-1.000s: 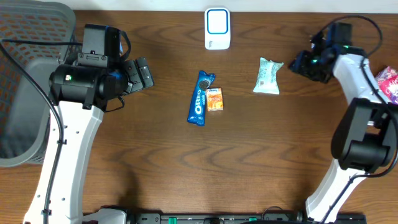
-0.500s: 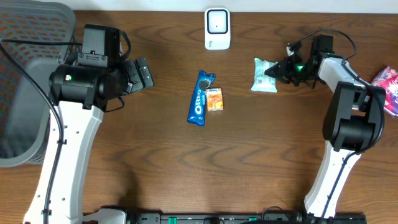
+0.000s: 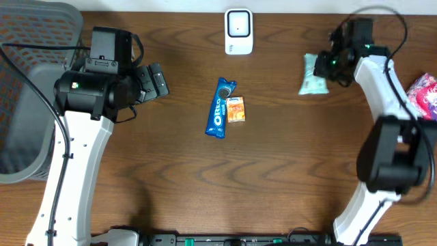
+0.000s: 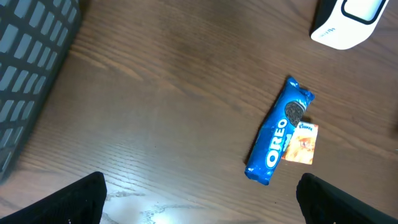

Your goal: Scan the item barcode

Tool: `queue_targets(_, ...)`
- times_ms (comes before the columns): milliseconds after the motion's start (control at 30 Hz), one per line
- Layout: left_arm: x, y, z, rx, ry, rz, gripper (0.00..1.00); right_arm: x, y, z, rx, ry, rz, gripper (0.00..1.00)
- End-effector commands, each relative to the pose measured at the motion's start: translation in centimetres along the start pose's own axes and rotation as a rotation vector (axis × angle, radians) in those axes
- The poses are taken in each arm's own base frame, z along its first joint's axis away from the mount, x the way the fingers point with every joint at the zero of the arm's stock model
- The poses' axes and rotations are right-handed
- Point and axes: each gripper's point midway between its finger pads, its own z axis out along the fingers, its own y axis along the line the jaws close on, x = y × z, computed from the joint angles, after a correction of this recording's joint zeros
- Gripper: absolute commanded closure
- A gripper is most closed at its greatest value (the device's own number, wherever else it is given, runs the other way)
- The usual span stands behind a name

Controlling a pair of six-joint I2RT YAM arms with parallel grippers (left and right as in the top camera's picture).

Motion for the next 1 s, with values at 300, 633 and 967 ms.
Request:
queue_targets(300,-0.2,0.3,-0.1,-0.013,-0.009,0.013,0.02,3.8,-1.0,1.5,0.876,0.002,-0.389,0.99)
queue_targets(633,-0.2,0.3,-0.1,-0.013,-0.009,0.013,0.02,8.1,8.2,4.0,0.663,0.038,-0.494,0.41)
queue_targets(967,-0.2,0.3,-0.1,-0.013,-0.009,0.013,0.02,1.1,7.2,-3.3,0.118,0.107,-0.247,0.28)
